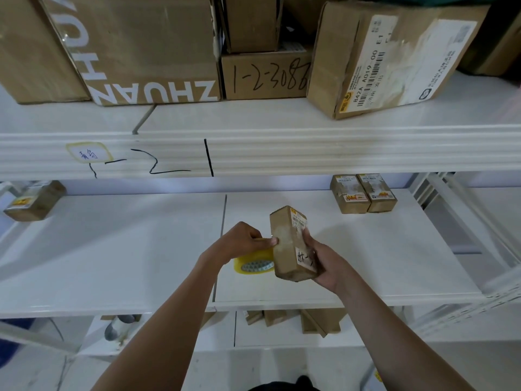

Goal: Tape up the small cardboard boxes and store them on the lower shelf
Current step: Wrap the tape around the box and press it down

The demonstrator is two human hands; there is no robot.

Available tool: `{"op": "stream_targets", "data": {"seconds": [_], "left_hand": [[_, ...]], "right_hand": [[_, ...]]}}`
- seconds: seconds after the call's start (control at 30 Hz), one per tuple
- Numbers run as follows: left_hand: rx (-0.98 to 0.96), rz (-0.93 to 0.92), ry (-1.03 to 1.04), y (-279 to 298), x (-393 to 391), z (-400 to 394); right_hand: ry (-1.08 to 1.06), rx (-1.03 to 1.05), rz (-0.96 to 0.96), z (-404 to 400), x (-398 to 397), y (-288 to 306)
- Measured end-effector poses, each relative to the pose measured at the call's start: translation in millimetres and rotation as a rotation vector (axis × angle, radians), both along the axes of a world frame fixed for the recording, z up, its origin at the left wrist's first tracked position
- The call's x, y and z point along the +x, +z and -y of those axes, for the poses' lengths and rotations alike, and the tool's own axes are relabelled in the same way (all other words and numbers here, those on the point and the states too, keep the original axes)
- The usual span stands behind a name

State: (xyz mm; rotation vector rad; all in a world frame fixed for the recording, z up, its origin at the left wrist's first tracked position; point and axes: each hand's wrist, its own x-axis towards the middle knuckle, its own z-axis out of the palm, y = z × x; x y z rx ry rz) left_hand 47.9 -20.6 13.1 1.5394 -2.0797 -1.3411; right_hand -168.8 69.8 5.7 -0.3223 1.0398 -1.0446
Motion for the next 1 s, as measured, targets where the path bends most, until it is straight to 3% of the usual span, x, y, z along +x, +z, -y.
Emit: {"op": "stream_targets", "data": {"seconds": [0.07, 0.23, 0.37, 0.7, 1.0], "left_hand": [[-0.035, 0.07, 0.001, 1, -3, 0], [-0.137, 0.153, 0.004, 3, -11, 0], [-0.166, 0.209, -0.063, 3, -19, -5], [0.058, 0.14, -0.178, 12, 6, 0], [-0.008, 0.185, -0.174, 10, 6, 5]], "right_hand": [[0.007, 0.009, -0.226, 3, -4, -3], [0.264, 0.015, -0.446, 4, 6, 10], [0.208, 0.038, -0.652, 8, 13, 8], [0.231, 0.08, -0.692, 7, -3, 1], [0.235, 0.052, -0.674, 5, -6, 3]]}}
